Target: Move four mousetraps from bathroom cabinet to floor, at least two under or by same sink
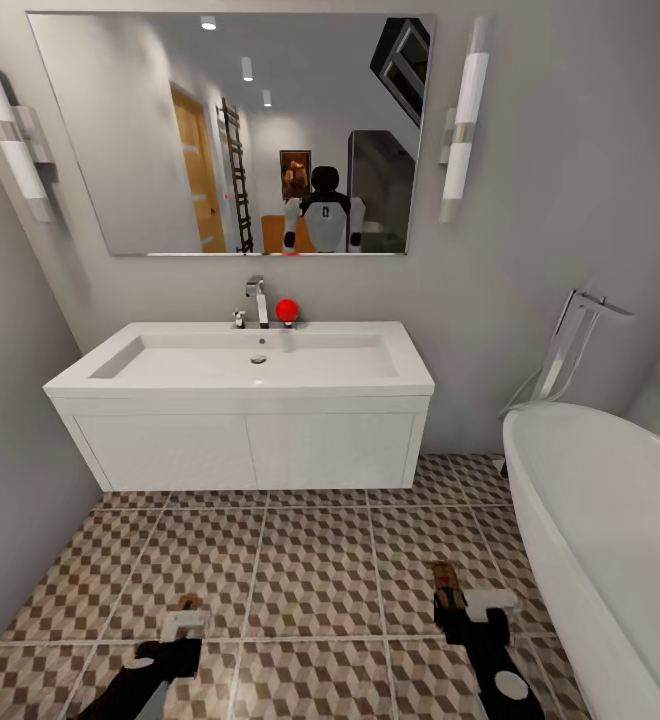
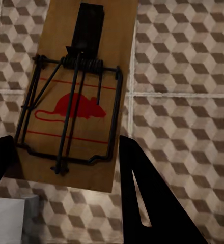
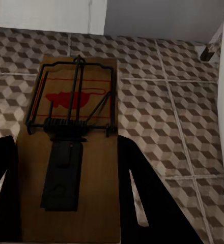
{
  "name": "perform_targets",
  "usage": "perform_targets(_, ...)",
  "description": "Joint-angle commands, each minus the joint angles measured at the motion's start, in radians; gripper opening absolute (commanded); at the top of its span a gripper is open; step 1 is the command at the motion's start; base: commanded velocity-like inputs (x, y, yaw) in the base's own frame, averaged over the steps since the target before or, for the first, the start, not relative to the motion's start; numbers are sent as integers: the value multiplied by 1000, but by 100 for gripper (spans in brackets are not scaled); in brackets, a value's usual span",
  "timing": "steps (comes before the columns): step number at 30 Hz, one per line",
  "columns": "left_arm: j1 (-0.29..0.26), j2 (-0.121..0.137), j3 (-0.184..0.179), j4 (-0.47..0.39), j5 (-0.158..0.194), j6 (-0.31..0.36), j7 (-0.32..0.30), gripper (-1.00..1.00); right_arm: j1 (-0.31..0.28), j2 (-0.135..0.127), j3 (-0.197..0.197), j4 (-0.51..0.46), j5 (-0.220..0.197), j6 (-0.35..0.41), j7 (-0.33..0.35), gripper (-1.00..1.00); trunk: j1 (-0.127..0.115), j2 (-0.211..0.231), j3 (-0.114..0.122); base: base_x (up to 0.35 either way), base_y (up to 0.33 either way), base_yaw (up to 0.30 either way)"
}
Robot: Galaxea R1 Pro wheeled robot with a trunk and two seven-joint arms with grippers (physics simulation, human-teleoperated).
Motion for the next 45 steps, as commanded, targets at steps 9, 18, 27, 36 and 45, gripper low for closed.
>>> perform_targets(9, -165, 12, 63, -54, 4, 275, 22, -100, -229, 73, 79, -19, 5, 342, -22, -100, 0, -1, -1, 0, 0, 0)
perform_targets(18, -176, 15, 61, -16, 5, 211, 30, -100, -272, 73, 81, 30, 5, 387, -20, -100, 0, -1, -1, 0, 0, 0)
perform_targets(27, -177, 4, 55, -299, 5, 228, 39, -100, -273, 63, 78, -38, 7, 392, -20, -100, 0, -1, -1, 0, 0, 0)
perform_targets(36, -175, 4, 55, -331, 5, 257, 40, -100, -273, 65, 82, -59, 5, 394, -21, -100, 4, -8, -4, 0, 0, 0)
perform_targets(45, -175, 4, 55, -330, 5, 258, 40, -100, -273, 68, 84, -60, 4, 395, -21, -100, 38, -71, -32, 0, 0, 0)
